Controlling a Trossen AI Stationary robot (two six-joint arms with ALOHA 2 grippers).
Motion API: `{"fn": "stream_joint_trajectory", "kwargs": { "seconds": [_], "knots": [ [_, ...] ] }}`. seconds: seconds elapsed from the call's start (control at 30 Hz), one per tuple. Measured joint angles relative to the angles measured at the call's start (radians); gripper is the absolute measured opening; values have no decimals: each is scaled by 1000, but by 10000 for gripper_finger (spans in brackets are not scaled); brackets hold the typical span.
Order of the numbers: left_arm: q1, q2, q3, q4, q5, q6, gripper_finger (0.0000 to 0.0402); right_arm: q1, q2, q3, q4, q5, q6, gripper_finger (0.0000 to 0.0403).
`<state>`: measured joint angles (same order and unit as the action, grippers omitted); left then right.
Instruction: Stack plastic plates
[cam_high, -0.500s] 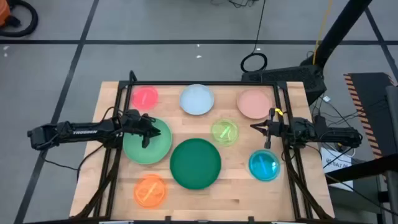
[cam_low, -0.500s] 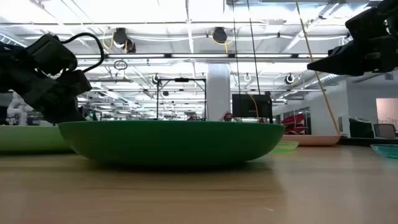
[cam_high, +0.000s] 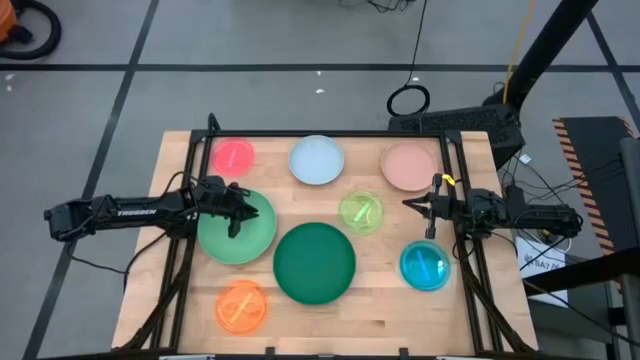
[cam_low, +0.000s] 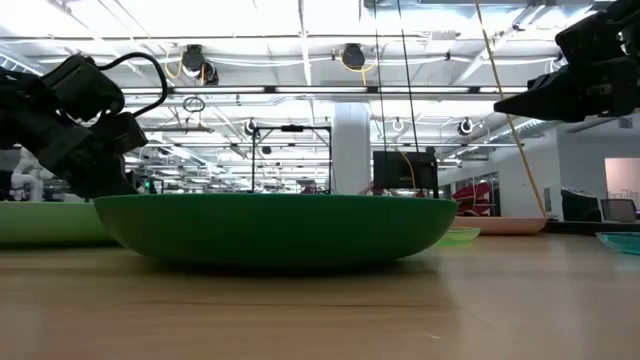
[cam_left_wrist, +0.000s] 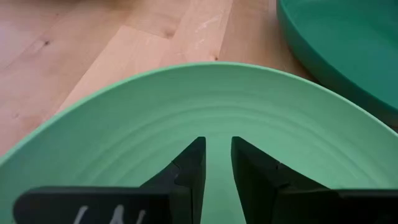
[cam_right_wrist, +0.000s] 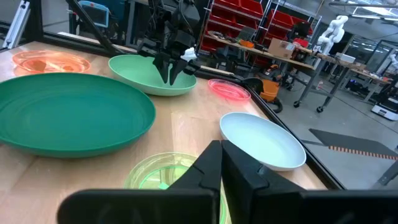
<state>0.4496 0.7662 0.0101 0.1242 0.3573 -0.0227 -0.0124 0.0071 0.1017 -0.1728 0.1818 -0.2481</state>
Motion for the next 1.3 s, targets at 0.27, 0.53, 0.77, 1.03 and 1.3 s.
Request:
{"fn": "stream_joint_trajectory", "kwargs": {
  "seconds": [0.27,0.53,0.77,1.03,1.3],
  "knots": [
    [0,0,0,0,0,0,83,0,0,0,0,0,0,4],
    [0,0,0,0,0,0,83,0,0,0,0,0,0,4],
    [0,0,0,0,0,0,83,0,0,0,0,0,0,4],
    [0,0,0,0,0,0,83,0,0,0,0,0,0,4],
    [0,0,0,0,0,0,83,0,0,0,45,-2,79,4]
  ]
}}
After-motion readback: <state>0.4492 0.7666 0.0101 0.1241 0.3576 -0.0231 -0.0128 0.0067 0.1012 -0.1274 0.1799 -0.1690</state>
